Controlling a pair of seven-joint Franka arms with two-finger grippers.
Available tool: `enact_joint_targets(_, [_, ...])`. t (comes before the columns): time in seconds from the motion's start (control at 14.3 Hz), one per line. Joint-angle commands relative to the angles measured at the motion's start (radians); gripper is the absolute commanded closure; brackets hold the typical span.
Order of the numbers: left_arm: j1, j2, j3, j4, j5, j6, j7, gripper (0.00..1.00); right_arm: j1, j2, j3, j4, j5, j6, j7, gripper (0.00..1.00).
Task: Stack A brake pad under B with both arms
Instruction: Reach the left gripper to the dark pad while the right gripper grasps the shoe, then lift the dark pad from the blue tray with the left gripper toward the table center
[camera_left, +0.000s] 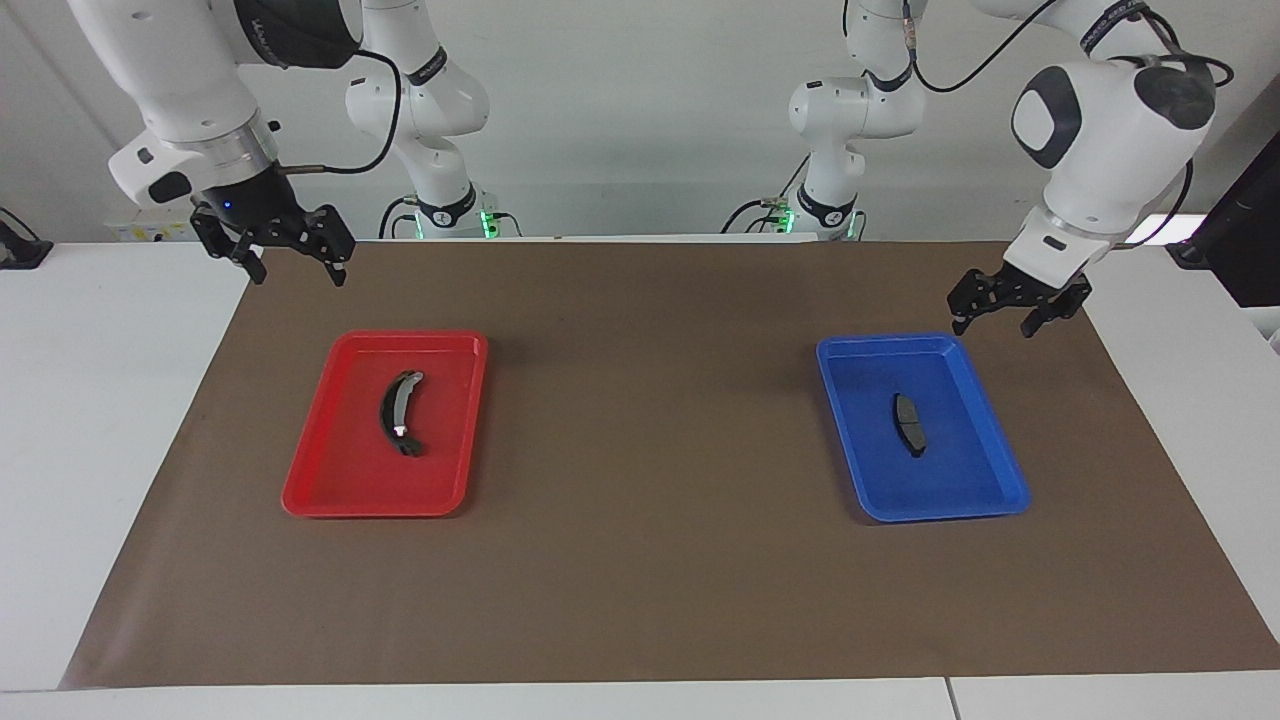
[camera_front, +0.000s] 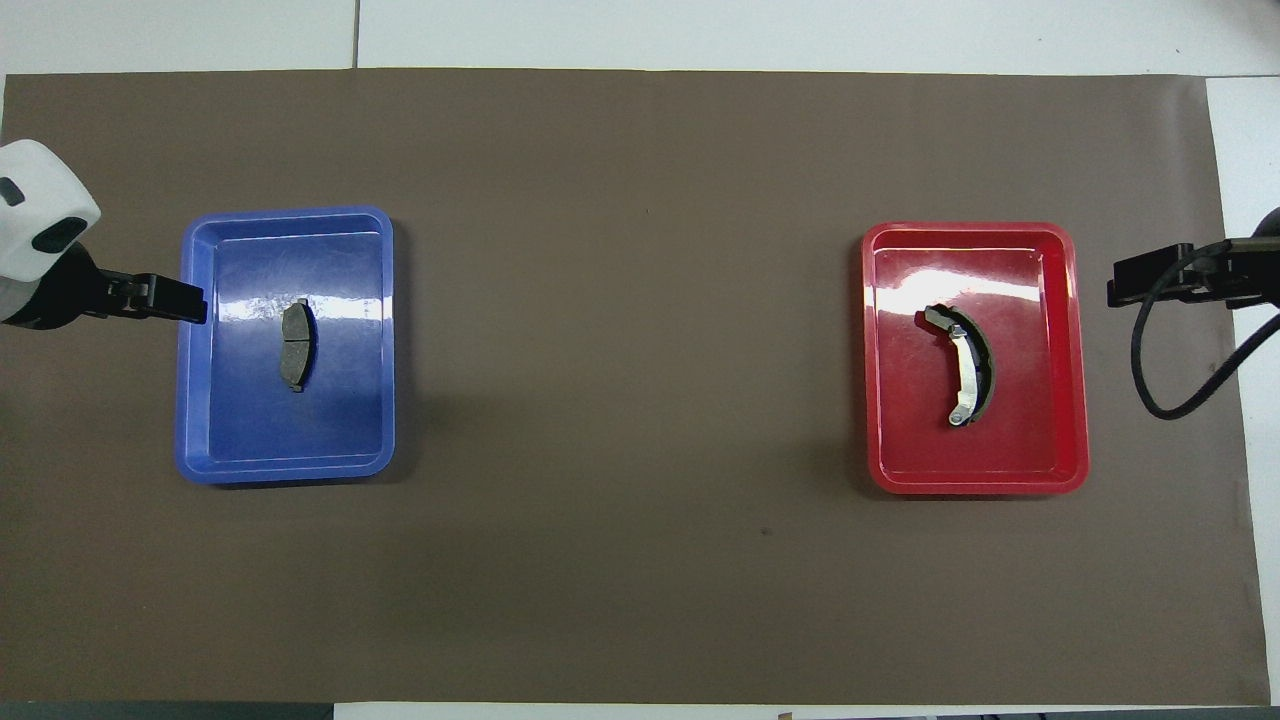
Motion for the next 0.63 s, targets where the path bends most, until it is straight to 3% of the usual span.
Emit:
enact_joint_targets(0.0, [-0.023,-0.015,0.006,-0.153,-0.005,0.165,0.003,0.01,-0.007,-0.042,0.006,-0.194,0.029,0.158,-0.037,0.00])
enact_joint_targets(0.21, [-0.025,0.057,0.006,-0.228,-0.005,0.308,-0.001,0.02,-0.010,0.067,0.005,-0.248,0.087,0.304,-0.151,0.00])
enact_joint_targets(0.42, [-0.023,0.107,0.006,-0.259,-0.005,0.392,-0.002,0.03,-0.010,0.096,0.005,-0.406,0.087,0.542,-0.193,0.00])
enact_joint_targets(0.56, [-0.023,0.135,0.006,-0.291,-0.005,0.463,-0.002,0.04,-0.010,0.121,0.005,-0.454,0.087,0.618,-0.208,0.00])
